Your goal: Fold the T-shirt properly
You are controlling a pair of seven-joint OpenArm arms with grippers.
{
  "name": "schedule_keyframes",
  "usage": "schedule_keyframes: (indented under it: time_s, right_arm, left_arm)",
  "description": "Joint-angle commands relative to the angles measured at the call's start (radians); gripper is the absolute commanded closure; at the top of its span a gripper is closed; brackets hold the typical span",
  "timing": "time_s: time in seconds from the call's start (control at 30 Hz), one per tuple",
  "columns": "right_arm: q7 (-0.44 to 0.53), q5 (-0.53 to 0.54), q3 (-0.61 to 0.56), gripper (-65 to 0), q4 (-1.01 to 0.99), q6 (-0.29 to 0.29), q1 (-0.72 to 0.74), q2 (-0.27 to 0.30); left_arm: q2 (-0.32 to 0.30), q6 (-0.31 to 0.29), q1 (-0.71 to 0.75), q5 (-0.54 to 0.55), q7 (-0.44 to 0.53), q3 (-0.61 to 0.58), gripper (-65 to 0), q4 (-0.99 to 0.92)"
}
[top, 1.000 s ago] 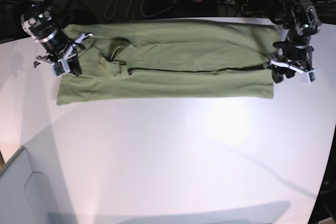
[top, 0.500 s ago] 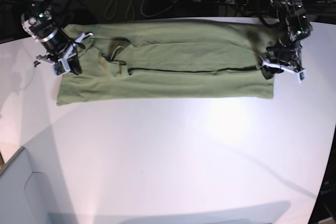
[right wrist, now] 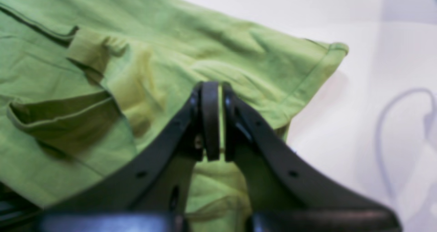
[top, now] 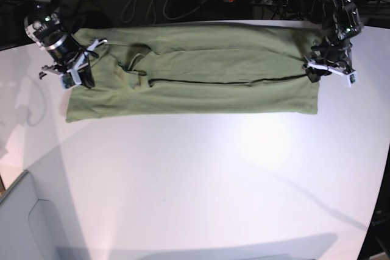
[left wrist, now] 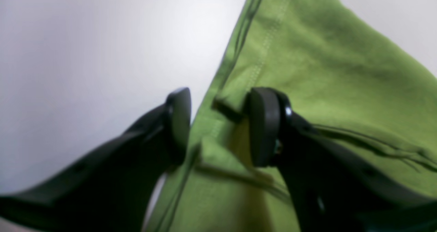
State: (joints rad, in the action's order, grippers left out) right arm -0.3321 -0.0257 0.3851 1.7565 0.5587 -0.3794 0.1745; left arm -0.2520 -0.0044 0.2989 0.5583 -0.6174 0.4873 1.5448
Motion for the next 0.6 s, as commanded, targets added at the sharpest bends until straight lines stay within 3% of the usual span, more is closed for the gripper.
schedule_keyframes:
  time_s: [0.0,0.57]
  right_arm:
    - [0.026,0.014,0.005,-0.5,0.015,0.010,0.003,0.010]
    - [0.026,0.014,0.005,-0.5,0.015,0.010,0.003,0.009]
  left_arm:
    - [-0.008,0.005,0.006,-0.005,-0.025,0.001,-27.2,0.007]
    - [-0.008,0.005,0.064,-0.002,-0.023,0.001,-27.1,0.009]
